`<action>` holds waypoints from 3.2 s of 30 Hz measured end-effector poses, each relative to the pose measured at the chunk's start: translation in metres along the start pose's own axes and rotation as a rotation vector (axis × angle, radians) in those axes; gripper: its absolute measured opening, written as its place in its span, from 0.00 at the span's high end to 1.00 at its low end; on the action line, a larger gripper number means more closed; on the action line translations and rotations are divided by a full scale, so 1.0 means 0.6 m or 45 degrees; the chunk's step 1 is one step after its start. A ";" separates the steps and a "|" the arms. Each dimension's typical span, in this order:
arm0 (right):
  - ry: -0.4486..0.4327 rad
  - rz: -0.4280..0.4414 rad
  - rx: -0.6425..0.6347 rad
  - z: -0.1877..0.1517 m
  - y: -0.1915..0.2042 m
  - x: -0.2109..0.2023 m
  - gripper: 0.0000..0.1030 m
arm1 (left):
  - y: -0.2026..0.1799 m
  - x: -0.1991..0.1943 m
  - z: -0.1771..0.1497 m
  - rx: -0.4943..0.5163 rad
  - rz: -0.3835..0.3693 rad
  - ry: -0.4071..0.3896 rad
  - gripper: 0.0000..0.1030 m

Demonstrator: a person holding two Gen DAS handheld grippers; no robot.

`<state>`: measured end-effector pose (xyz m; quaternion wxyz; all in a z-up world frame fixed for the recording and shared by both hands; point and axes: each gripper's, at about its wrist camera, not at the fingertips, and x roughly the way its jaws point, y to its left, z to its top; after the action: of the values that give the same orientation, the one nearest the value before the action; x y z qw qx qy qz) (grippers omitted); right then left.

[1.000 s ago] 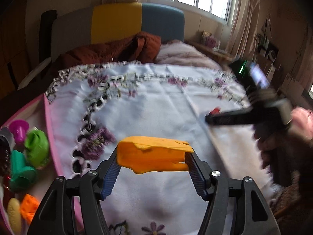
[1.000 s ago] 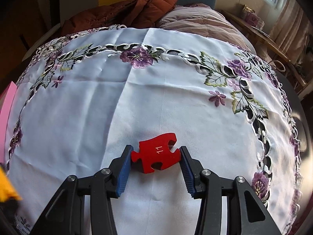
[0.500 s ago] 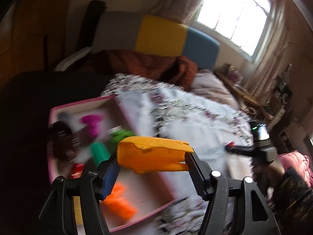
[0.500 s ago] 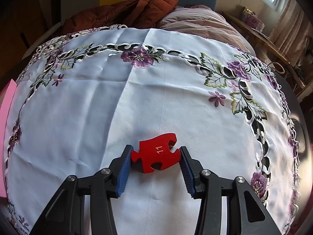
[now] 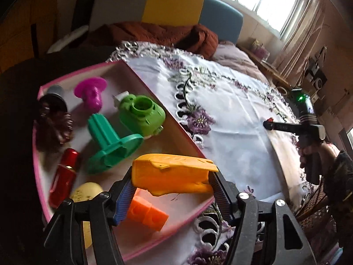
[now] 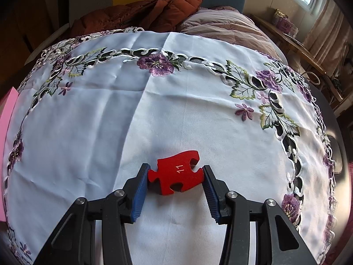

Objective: Organize rigid objects
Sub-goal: 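Carry the orange trough piece into the tray and open the left gripper, then carry the red puzzle piece into the tray and open the right gripper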

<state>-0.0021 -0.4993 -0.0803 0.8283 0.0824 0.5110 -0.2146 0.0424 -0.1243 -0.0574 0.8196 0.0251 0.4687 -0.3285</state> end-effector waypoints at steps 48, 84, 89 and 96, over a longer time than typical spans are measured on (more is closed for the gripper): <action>-0.028 -0.050 -0.040 -0.004 0.008 -0.003 0.54 | 0.045 -0.117 -0.019 -0.108 0.308 -0.230 0.36; -0.263 0.690 -0.618 -0.089 0.446 -0.217 0.54 | 0.169 -0.168 -0.067 -0.388 0.460 -0.261 0.36; -0.199 0.719 -0.726 -0.109 0.539 -0.195 0.54 | 0.175 -0.165 -0.070 -0.387 0.463 -0.246 0.35; -0.105 0.650 -0.730 -0.107 0.585 -0.141 0.54 | 0.186 -0.157 -0.074 -0.399 0.472 -0.235 0.35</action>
<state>0.0677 -0.1397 -0.0647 0.8643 -0.0365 0.4796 0.1470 0.0393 0.0270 -0.0377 0.8991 -0.0467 0.4244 -0.0970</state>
